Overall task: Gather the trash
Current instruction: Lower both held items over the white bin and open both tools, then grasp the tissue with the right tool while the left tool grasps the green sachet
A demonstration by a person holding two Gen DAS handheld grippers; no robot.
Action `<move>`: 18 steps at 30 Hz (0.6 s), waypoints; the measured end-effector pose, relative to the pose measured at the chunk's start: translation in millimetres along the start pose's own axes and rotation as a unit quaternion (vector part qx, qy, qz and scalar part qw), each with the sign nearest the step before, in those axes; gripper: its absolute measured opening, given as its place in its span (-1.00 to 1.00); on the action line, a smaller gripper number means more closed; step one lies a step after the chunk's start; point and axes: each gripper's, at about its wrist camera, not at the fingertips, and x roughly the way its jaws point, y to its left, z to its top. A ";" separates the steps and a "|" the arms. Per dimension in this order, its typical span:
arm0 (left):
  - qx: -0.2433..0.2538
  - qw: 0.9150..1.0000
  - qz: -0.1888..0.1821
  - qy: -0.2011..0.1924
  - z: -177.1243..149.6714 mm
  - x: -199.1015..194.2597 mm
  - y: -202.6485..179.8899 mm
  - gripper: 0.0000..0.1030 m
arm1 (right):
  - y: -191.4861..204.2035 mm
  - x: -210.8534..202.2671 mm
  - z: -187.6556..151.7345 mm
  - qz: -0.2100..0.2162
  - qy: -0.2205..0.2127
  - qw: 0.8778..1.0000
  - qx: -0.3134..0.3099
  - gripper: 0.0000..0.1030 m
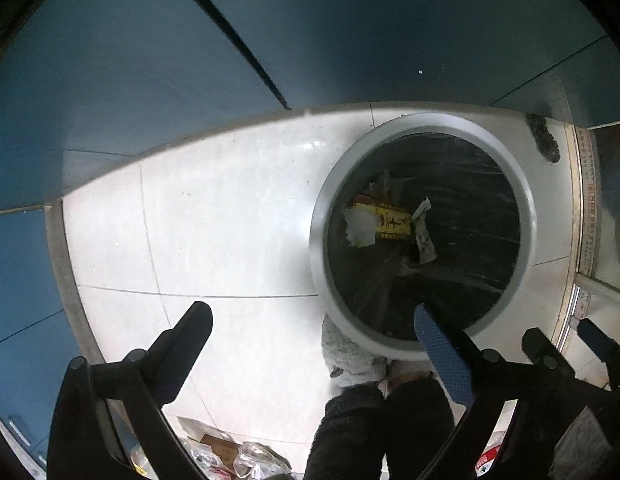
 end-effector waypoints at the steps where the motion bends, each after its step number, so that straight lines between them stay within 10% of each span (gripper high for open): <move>1: -0.001 1.000 -0.002 -0.002 -2.8 -5.9 1.2 1.00 | 1.1 -6.9 -0.9 -0.003 -0.003 1.000 -0.001 0.95; 18: -0.016 0.999 -0.022 -0.035 -56.4 -151.9 19.3 1.00 | 18.6 -192.4 -41.2 -0.027 -0.063 0.997 -0.034 0.95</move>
